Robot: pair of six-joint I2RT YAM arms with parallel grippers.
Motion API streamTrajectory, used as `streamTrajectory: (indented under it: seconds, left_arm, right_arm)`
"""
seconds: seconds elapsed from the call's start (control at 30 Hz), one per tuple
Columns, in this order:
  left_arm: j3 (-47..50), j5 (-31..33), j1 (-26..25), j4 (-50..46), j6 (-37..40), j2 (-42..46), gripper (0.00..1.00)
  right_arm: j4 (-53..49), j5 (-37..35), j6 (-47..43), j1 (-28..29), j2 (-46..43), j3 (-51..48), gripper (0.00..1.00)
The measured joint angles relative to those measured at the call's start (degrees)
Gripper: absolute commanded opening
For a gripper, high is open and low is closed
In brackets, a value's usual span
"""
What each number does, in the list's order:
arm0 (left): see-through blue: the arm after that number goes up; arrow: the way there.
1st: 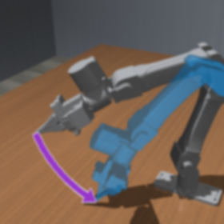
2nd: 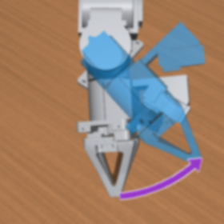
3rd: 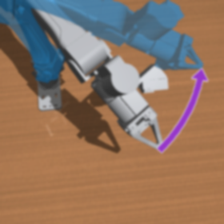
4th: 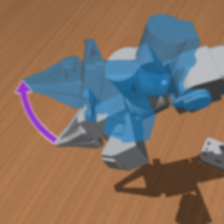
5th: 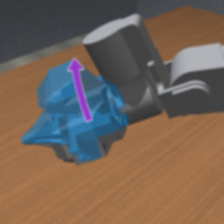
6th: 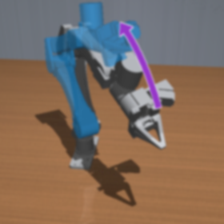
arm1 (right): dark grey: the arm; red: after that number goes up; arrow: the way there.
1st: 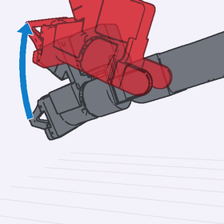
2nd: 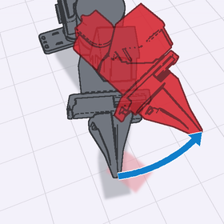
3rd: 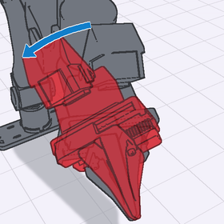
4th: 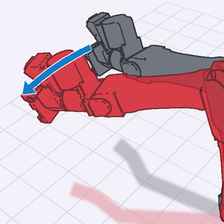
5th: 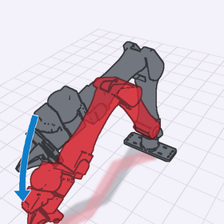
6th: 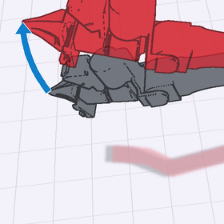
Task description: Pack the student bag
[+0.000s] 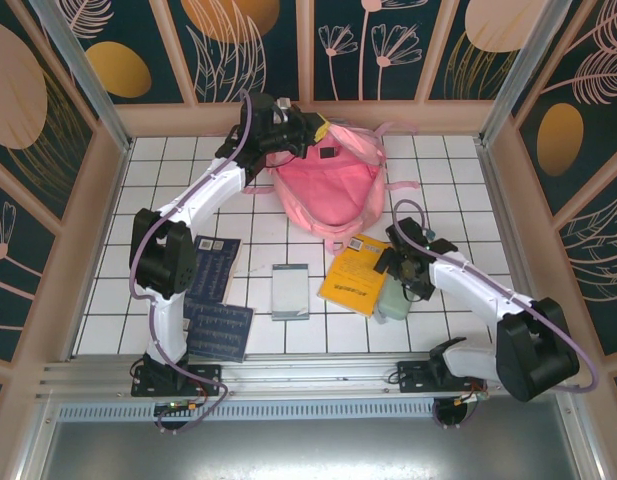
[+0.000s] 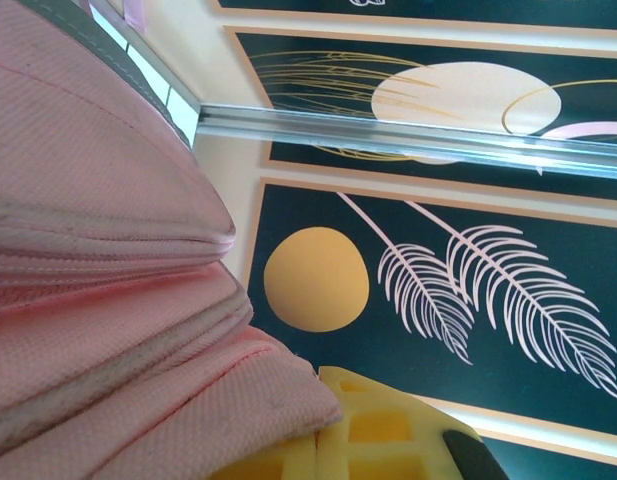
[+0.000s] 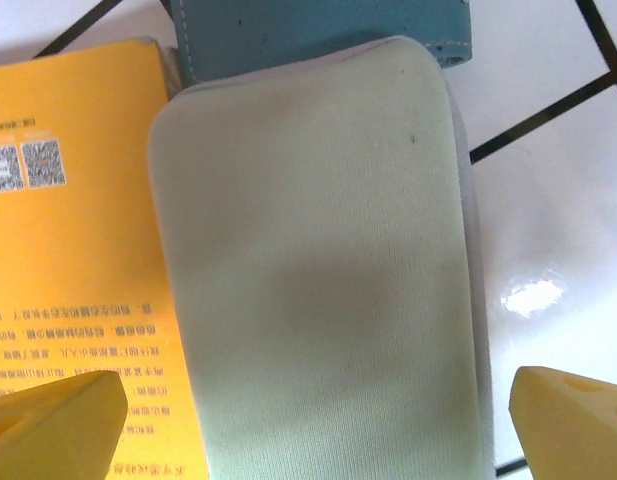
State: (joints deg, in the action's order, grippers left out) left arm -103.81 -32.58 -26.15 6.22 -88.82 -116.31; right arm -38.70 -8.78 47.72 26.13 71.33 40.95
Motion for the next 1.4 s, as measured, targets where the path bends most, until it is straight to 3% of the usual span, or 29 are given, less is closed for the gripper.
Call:
streamTrajectory:
  seconds: [0.3, 0.63, 0.9, 1.0, 1.2, 1.4]
  left_arm:
    - [0.24, -0.02, 0.0, 0.04, -0.02, 0.0, 0.0]
    - [1.29, -0.5, 0.0, 0.74, -0.02, 0.07, 0.0]
    - [1.51, -0.66, 0.22, 0.85, -0.02, 0.2, 0.0]
    - [1.55, -0.66, 0.33, 0.85, -0.02, 0.28, 0.0]
    - [1.05, -0.59, 0.33, 0.48, -0.09, 0.31, 0.0]
    - [-5.03, 0.31, 0.52, -3.1, -0.24, -0.39, 0.0]
  right_arm:
    - [-4.2, 0.31, 0.17, 2.01, -6.49, -1.95, 0.99]
    - [1.95, 4.15, 0.24, 2.12, -3.43, -7.34, 0.98]
    - [5.84, 4.33, 0.98, 2.6, -1.97, -9.22, 0.79]
    - [3.69, 2.51, 1.31, 2.84, -4.13, -8.96, 0.77]
    - [-4.24, -1.7, 1.6, 4.66, -11.52, -0.35, 0.71]
    - [0.11, 3.82, -6.56, 7.82, -13.53, 10.8, 0.65]
